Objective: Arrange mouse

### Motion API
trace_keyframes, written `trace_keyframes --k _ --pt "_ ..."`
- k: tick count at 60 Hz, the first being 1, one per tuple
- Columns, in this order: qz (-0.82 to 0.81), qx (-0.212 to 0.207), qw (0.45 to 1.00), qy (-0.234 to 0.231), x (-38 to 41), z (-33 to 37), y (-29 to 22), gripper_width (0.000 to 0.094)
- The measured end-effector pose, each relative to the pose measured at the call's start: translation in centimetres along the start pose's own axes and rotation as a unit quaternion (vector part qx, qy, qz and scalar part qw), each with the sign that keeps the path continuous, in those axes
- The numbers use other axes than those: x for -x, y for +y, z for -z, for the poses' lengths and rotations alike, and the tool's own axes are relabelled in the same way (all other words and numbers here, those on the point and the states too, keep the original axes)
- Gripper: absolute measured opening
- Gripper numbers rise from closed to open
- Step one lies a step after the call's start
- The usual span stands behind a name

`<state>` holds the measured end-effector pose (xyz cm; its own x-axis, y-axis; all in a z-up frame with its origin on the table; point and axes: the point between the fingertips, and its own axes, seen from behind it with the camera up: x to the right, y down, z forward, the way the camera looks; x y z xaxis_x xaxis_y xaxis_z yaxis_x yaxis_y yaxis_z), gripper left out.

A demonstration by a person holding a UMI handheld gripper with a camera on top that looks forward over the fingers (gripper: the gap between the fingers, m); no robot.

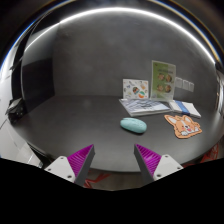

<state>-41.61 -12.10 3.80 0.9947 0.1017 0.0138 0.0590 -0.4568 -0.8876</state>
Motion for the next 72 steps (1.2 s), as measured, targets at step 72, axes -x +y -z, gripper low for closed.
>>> trace_keyframes --k 72 --pt "0.053 0.101 0.989 -0.095 -8.4 -18.1 -3.3 0.0625"
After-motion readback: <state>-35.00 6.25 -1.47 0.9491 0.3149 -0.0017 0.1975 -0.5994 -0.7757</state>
